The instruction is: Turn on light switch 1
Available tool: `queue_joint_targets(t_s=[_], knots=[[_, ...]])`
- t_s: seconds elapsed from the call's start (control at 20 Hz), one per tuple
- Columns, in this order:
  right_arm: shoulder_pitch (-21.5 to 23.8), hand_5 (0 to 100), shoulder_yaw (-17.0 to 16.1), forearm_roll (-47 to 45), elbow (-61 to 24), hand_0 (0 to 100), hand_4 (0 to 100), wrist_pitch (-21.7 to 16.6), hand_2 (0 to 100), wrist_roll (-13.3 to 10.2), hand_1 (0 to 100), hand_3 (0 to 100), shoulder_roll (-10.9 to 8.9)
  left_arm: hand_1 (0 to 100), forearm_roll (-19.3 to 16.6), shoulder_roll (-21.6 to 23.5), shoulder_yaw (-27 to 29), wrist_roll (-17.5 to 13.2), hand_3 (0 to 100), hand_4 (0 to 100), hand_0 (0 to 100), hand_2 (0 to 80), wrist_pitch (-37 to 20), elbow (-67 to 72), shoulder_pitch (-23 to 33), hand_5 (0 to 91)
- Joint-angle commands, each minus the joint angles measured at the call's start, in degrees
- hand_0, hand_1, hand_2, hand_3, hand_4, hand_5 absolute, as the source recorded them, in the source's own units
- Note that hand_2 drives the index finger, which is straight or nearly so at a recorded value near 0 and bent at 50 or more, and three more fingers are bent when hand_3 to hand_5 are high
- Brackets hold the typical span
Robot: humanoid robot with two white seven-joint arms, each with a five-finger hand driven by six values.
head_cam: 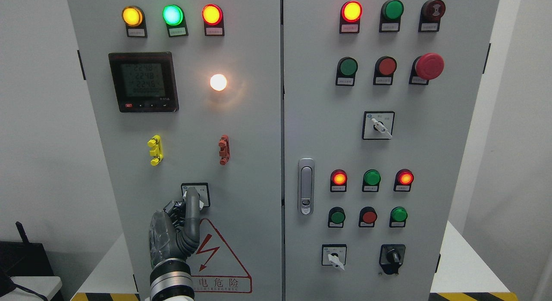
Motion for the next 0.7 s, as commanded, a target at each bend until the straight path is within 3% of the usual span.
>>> queue_joint_targets(t_s=[0.0,0.4,0.65], knots=[[0.00,0,0.00,-0.97,0.00,12,0,-0.02,0,-0.02,39,0,0.00,15,0.01,-0.07,0.03,-0.15,79,84,25,60.5,-0.37,-0.45,0.98,84.0],[0.00,0,0.00,-1.05,0.00,12,0,-0.02,0,-0.02,39,0,0.00,16,-0.26,-0.07,-0.05,-0.23,80,84,25,61.1,-4.06,-2.29,4.23,84.0],[0.00,0,0.00,-0.97,0.00,12,0,-0.02,0,-0.02,39,0,0.00,19,-0.34,0.37,0.56,-0.41,81,85,25,62.7,-11.18,-3.17,9.06,84.1]])
